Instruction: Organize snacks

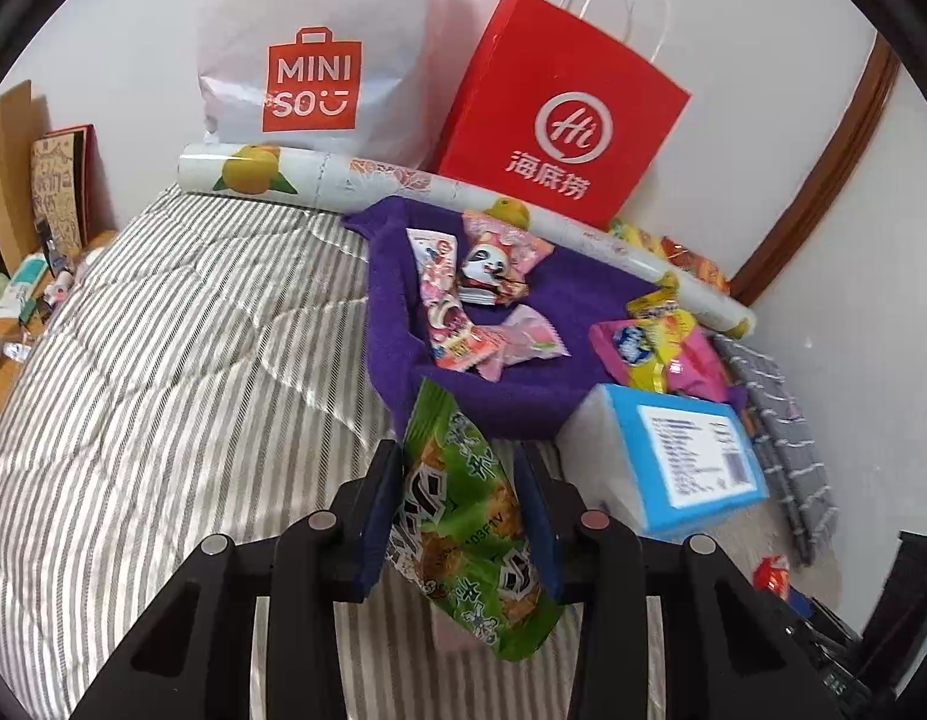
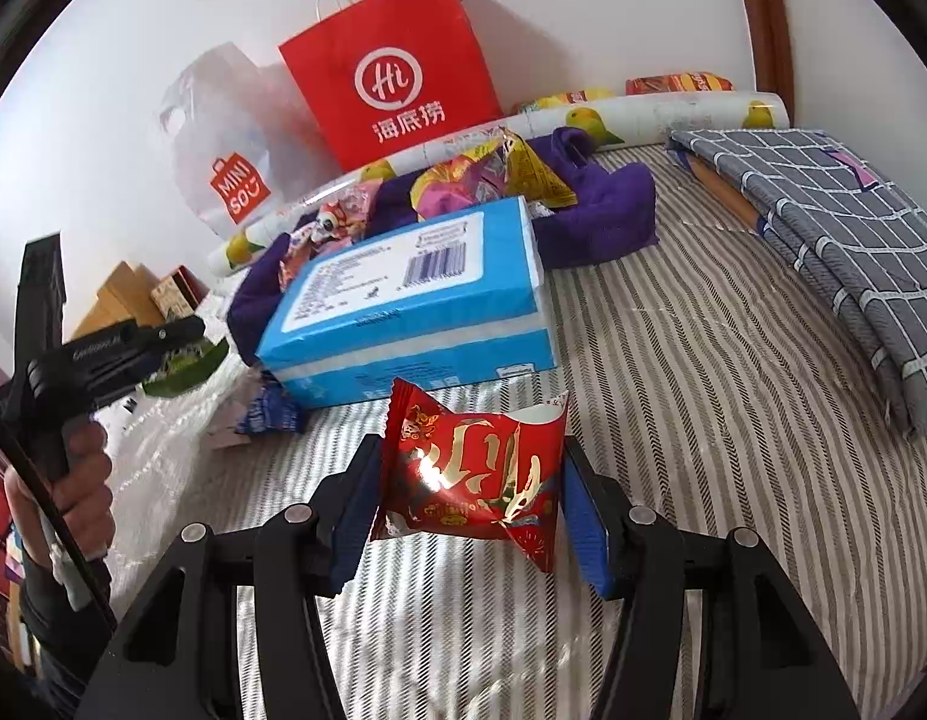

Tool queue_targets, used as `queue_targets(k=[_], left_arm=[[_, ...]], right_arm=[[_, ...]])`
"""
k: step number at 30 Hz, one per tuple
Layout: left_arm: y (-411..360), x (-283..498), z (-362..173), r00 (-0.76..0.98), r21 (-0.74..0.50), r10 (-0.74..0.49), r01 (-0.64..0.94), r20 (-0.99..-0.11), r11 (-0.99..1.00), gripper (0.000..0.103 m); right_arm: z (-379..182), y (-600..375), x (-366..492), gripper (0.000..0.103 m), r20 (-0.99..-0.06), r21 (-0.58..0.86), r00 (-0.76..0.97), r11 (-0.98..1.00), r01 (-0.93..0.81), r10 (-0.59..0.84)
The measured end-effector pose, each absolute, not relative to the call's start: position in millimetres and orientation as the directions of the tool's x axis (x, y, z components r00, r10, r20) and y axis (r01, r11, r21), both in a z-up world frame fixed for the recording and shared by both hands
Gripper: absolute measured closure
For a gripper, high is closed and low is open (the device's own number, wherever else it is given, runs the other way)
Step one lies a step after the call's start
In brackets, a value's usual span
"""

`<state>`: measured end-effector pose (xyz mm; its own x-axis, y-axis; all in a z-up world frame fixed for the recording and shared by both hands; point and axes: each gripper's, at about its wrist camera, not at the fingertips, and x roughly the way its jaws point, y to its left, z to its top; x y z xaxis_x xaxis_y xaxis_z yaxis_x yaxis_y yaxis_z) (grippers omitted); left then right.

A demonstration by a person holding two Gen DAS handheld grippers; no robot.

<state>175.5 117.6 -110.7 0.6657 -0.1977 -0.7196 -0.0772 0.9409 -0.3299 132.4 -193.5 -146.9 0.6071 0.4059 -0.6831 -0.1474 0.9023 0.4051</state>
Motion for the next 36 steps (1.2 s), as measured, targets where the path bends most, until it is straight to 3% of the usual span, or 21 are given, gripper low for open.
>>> queue_targets(k=[21, 36], left_arm=[[56.1, 127.8, -83.3, 0.666, -0.296, -0.265, 0.069, -0.698, 0.953, 0.069], [23.8, 156.6, -43.5, 0.667, -0.309, -0.323, 0.145, -0.671, 0.940, 0.069]], right_arm=[[-106.0, -192.6, 99.0, 0.047, -0.654, 0.353, 0.662, 0.922, -0.161, 0.366], [-53.3, -197.8, 135.8, 0.047, -0.614, 0.321, 0.708, 0.930, -0.181, 0.350]])
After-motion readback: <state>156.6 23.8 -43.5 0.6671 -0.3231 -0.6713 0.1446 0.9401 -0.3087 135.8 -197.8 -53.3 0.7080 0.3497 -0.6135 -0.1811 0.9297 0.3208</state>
